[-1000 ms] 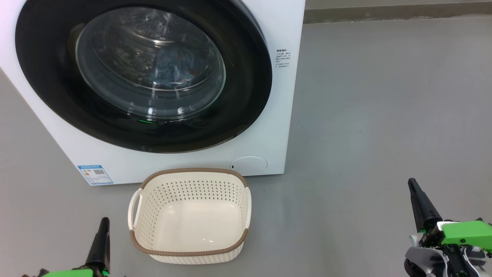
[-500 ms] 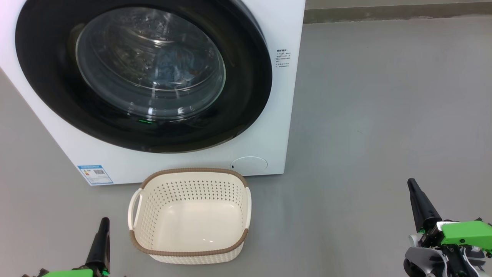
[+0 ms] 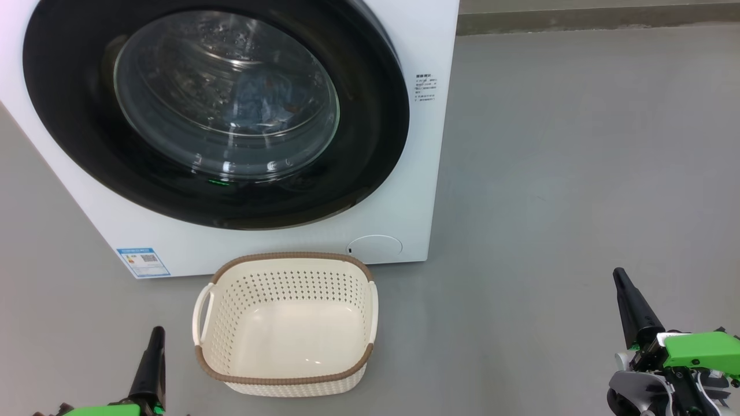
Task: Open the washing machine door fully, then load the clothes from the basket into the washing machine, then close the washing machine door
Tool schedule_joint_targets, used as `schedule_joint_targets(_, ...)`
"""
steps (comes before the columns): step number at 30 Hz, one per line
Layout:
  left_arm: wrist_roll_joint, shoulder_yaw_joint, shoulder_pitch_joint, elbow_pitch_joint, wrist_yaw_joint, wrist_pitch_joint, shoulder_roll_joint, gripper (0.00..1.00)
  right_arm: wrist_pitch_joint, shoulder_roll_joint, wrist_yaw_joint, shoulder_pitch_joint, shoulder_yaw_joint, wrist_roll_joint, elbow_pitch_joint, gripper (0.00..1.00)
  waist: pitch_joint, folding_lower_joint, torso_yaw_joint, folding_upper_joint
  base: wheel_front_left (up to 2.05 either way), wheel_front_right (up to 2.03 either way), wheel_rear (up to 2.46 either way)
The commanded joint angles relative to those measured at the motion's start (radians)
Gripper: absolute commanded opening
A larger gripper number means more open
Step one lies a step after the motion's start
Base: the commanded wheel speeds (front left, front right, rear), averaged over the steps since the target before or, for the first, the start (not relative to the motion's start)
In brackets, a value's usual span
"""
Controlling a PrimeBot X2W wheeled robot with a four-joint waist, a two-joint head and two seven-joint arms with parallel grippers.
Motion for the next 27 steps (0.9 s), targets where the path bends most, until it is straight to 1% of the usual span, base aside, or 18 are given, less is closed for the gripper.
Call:
schedule_joint_targets(1,-0.008,0.032,-0.043,-0.031,-0.008,0.006,0.009,0.0,0.005,-0.008,0.0,-0.016,0.018,0.0,-0.029,0.0,0.0,0.0,0.0,0.0,0.0,0.0,0.0)
schedule_joint_targets(27,-0.008,0.032,-0.043,-0.031,-0.008,0.006,0.009,0.0,0.006,-0.007,0.0,-0.016,0.017,-0.001,-0.029,0.0,0.0,0.0,0.0,0.0,0.0,0.0,0.0)
